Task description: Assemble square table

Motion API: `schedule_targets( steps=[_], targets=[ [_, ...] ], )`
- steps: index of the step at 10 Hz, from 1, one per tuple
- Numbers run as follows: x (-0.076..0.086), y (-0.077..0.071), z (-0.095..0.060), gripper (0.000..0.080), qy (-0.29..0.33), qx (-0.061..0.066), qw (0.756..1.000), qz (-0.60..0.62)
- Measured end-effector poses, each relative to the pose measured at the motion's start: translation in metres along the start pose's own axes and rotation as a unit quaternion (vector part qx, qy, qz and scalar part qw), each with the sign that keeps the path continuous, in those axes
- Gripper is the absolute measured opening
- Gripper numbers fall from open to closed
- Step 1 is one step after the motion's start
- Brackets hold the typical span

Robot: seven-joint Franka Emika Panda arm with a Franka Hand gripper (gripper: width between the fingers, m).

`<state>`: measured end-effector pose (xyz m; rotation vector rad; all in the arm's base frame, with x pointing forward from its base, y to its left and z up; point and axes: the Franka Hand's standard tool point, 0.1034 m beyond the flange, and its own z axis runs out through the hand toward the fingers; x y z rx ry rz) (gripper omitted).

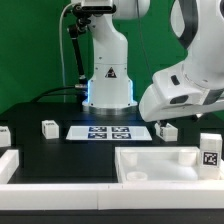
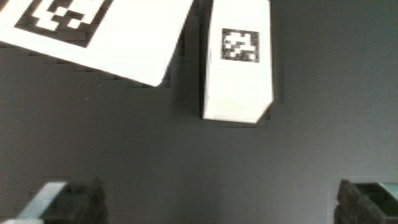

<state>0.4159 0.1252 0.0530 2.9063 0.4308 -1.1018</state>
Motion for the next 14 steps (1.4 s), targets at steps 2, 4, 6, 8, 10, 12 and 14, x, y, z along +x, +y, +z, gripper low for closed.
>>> schedule_targets(
  steps=[2, 4, 6, 8, 10, 12, 14],
  targets=[
    [0.0, 0.001, 0.001, 0.0649, -0.001, 0.0, 1.0, 0.0],
    [-0.006, -0.004, 0.016, 0.0649, -0.014, 0.0, 1.0, 0.003],
    [-0.016, -0.013, 0.04, 0.0649, -0.04, -0.001, 0.999, 0.004],
    [-0.015, -0.011, 0.04, 0.0649, -0.039, 0.001, 0.999, 0.006],
    [-0.017, -0.011, 0.044, 0.0649, -0.044, 0.0, 0.999, 0.015],
    [-0.02, -0.015, 0.071, 0.0649, -0.073, -0.004, 0.996, 0.043],
    [-0.019, -0.016, 0.076, 0.0649, -0.078, -0.004, 0.996, 0.046]
  ],
)
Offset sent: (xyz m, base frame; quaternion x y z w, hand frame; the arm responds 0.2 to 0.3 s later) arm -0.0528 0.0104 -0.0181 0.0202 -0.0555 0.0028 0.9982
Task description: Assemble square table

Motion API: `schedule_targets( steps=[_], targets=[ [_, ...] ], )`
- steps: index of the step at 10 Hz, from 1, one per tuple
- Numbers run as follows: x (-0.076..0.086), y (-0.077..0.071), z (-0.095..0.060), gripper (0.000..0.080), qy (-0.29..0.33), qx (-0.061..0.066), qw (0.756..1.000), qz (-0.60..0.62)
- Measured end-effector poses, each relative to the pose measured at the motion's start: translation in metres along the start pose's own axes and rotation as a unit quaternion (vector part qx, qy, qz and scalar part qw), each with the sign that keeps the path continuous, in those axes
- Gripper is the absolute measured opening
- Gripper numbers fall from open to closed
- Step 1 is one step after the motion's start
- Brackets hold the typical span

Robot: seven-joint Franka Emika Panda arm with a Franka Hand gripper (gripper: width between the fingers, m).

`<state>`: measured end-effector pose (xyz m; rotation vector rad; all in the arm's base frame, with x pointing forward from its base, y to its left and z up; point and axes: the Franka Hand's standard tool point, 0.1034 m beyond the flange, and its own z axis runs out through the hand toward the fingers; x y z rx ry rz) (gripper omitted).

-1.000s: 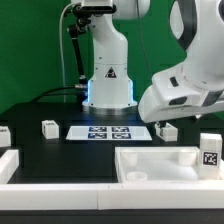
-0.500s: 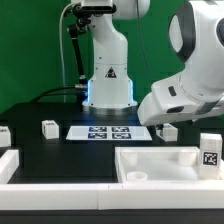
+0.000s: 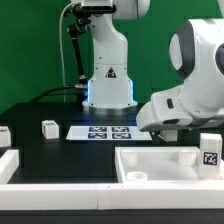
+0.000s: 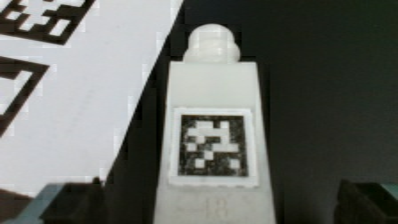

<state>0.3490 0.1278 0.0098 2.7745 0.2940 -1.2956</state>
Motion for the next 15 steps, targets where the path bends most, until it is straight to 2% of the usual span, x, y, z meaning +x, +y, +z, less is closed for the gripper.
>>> schedule_targets(
  steps=[1, 3, 4, 5, 10, 11, 12, 13, 15],
  targets=[
    [0.0, 0.001, 0.0, 0.0649, 0.0, 0.001, 1.0, 0.001],
    [0.0, 0.001, 0.0, 0.0379, 0.0, 0.001, 1.0, 0.001],
    [0.0, 0.001, 0.0, 0.0379, 0.0, 0.001, 1.0, 0.001],
    [0.0, 0.001, 0.0, 0.0289, 0.0, 0.001, 1.0, 0.001],
    [0.0, 0.002, 0.0, 0.0289, 0.0, 0.002, 1.0, 0.002],
    [-0.003, 0.005, -0.008, 0.0289, -0.004, 0.004, 1.0, -0.004],
    [-0.011, 0.012, -0.042, 0.0291, 0.002, 0.011, 1.0, -0.012],
    [-0.019, 0.019, -0.067, 0.0291, 0.021, 0.017, 1.0, -0.013],
    [-0.05, 0.042, -0.105, 0.0291, 0.059, 0.03, 0.997, -0.028]
  ],
)
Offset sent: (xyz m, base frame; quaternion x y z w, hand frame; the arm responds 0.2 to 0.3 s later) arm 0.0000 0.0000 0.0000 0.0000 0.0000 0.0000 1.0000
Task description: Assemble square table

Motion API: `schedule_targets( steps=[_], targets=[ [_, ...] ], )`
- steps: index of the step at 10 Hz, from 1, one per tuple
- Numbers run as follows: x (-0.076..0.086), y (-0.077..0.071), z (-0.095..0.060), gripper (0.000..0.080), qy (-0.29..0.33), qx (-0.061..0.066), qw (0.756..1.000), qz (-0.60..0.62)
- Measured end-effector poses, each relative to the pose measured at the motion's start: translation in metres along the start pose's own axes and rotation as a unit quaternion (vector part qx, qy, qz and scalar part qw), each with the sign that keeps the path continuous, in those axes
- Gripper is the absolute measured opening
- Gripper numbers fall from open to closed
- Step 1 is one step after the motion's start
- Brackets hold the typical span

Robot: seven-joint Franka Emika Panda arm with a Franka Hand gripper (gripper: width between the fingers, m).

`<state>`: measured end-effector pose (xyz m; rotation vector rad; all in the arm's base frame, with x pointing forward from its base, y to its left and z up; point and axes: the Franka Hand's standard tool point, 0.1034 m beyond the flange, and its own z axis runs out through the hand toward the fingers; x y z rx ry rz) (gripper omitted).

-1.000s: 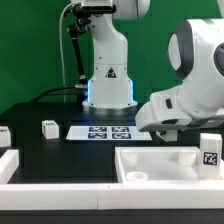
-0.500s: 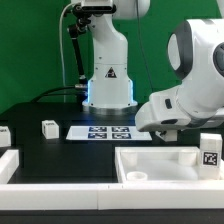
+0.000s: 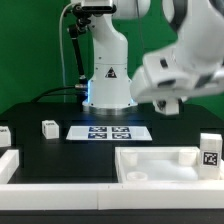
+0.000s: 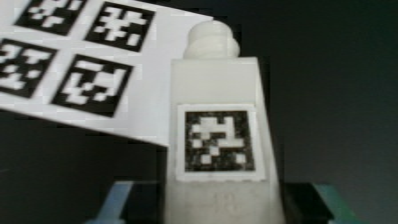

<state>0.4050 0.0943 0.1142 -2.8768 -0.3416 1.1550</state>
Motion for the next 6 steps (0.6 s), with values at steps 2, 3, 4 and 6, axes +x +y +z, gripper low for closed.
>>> schedule_targets(
  steps=[2, 3, 4, 6],
  targets=[
    [-0.003, 0.012, 0.003, 0.0291, 0.021, 0.006, 1.0, 0.012],
    [0.003, 0.012, -0.001, 0.0291, 0.057, 0.003, 0.998, 0.011],
    [0.005, 0.014, -0.003, 0.0291, 0.096, 0.004, 0.995, 0.013],
    [0.024, 0.031, -0.042, 0.0291, 0.161, 0.016, 0.987, 0.024]
  ],
)
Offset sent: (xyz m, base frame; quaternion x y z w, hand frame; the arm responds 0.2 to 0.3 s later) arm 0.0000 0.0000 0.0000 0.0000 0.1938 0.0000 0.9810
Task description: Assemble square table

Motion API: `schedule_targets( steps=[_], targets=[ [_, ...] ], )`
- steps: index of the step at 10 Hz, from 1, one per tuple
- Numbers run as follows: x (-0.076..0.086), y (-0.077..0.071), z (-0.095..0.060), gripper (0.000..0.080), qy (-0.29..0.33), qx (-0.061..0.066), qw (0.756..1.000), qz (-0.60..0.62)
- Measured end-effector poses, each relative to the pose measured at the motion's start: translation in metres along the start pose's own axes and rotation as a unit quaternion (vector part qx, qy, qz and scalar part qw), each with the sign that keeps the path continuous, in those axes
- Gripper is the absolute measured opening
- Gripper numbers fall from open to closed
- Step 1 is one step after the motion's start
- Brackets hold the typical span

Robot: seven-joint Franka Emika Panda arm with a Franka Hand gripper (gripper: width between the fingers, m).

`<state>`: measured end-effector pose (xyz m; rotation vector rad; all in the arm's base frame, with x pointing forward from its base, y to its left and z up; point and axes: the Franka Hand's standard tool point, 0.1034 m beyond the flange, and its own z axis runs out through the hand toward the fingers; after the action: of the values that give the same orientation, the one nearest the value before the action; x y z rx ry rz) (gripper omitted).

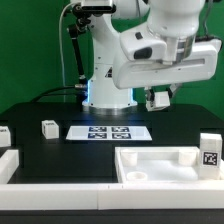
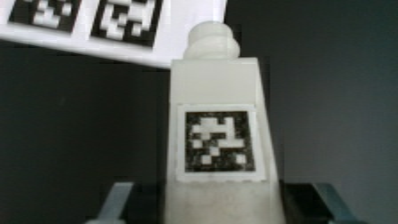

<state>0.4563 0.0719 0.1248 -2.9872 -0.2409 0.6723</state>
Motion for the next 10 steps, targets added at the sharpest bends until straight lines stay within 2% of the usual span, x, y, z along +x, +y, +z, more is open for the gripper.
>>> schedule_targets(
  steps=[2, 3, 4, 6, 7, 9, 10],
  targets=[
    [0.025, 0.014, -0.051, 0.0291, 0.093, -0.003, 0.996, 0.007],
    [0.028, 0.015, -0.049, 0.0291, 0.148, -0.01, 0.989, 0.007],
    [0.025, 0.016, -0.043, 0.0291, 0.174, -0.014, 0.985, 0.008],
    [0.033, 0.021, -0.049, 0.0291, 0.265, -0.024, 0.964, 0.012],
    [0.031, 0.024, -0.045, 0.0291, 0.281, -0.027, 0.959, 0.011],
    [0.06, 0.049, -0.074, 0.0291, 0.354, -0.025, 0.935, 0.015],
    [0.074, 0.063, -0.091, 0.0291, 0.382, -0.031, 0.924, 0.019]
  ],
)
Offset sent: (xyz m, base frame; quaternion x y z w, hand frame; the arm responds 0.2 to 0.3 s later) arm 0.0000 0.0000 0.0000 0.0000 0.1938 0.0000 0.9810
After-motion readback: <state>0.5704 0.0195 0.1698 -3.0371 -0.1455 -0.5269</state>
